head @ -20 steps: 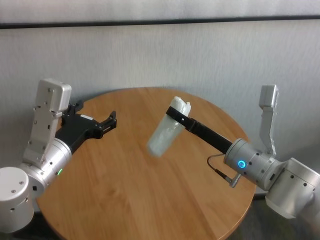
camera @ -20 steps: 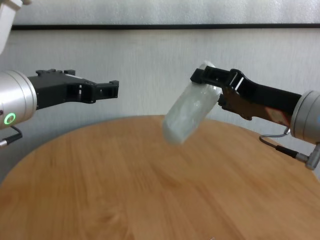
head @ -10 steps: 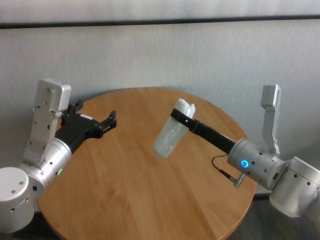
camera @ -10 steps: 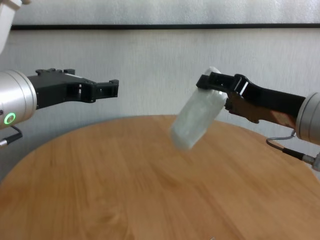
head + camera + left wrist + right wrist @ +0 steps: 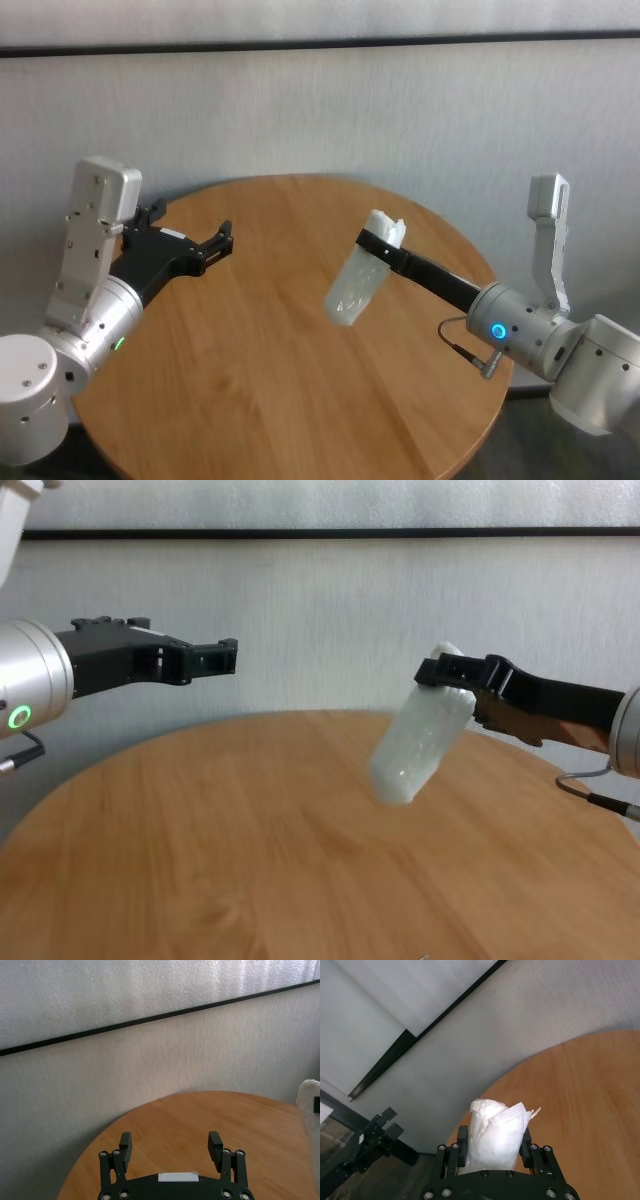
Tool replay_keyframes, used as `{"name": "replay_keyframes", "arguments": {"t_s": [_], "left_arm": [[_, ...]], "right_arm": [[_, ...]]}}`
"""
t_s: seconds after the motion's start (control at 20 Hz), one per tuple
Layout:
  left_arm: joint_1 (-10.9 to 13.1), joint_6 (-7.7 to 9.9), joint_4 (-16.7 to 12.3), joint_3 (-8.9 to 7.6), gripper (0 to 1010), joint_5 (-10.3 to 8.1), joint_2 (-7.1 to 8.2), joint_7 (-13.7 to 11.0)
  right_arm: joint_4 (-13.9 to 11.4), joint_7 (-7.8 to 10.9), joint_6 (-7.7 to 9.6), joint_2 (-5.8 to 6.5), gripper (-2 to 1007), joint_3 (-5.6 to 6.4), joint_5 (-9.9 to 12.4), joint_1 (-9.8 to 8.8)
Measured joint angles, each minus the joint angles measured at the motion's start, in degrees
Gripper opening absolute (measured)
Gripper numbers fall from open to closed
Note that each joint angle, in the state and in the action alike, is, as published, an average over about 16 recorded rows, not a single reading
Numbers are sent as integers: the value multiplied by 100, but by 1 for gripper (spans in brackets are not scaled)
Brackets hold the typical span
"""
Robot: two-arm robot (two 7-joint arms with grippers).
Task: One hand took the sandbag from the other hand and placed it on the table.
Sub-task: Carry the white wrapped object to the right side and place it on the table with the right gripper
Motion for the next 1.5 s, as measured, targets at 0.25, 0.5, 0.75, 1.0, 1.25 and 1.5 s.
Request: {"name": "replay_keyframes", "arguments": {"t_s": [0.25, 0.5, 0.75, 1.0, 1.25, 1.5], "left_arm": [[0, -4, 0, 1, 1001, -2, 1, 2], [0, -7, 0, 1, 1001, -4, 2, 4], [0, -9, 0, 1, 1001, -5, 2, 4], [0, -10, 0, 1, 1001, -5, 3, 4], [0, -11, 0, 1, 1001, -6, 3, 3], [0, -11, 0, 2, 1001, -5, 3, 3]], "right_arm": [[62, -165, 43, 29, 598, 54, -127, 12], [167, -305, 66, 45, 598, 145, -234, 31], [307, -437, 101, 64, 598, 260, -313, 50], [450, -535, 162, 83, 598, 377, -364, 66], [564, -590, 250, 118, 598, 452, -437, 89], [663, -568, 375, 173, 598, 474, -551, 141]]}}
